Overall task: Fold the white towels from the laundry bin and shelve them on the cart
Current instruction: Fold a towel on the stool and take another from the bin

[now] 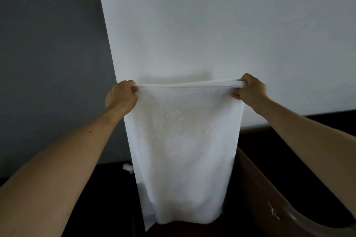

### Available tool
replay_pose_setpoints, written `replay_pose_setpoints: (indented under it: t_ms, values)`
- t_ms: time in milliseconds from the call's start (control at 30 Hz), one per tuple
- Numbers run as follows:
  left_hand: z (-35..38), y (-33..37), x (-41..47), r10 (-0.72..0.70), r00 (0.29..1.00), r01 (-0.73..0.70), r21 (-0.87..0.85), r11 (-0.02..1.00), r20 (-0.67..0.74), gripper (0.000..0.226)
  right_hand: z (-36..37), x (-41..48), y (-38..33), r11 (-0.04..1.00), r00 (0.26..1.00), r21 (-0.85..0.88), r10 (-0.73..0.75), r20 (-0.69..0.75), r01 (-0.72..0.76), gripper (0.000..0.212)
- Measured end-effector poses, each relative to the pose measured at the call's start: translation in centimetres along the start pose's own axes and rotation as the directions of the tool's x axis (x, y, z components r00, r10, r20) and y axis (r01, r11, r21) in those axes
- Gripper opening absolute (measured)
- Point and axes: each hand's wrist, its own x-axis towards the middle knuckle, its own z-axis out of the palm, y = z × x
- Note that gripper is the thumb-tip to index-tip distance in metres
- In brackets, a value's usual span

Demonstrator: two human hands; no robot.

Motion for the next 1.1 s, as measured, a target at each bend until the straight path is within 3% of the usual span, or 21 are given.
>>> replay_pose_setpoints:
  t_ms: [167,533,900,1100]
  values:
    - [-0.4,-0.4,-4.4,-0.015,0.999,0.015,-0.001,1.0,0.051,0.016,-0.9,-3.2,1.3,1.0,1.0,-0.031,-0.001,0.029,0.001,0.036]
    - [-7.4,2.7,-19.0,-0.148,0.989,0.148,0.021,0.989,0.025,0.016,-8.8,-13.2,1.0,0.998,0.99,0.04,-0.059,0.132,0.054,0.039]
    - [-14.5,6.6,-30.7,-0.206,0.978,0.205,0.038,0.978,0.026,0.015,-18.2,-23.0,-1.2,0.978,0.967,0.026,-0.208,0.145,0.207,0.041]
    - [-15.3,6.3,-34.9,-0.204,0.973,0.203,0.027,0.979,0.109,0.02,-21.8,-28.0,-1.6,0.999,0.95,0.019,-0.047,0.31,0.044,0.032]
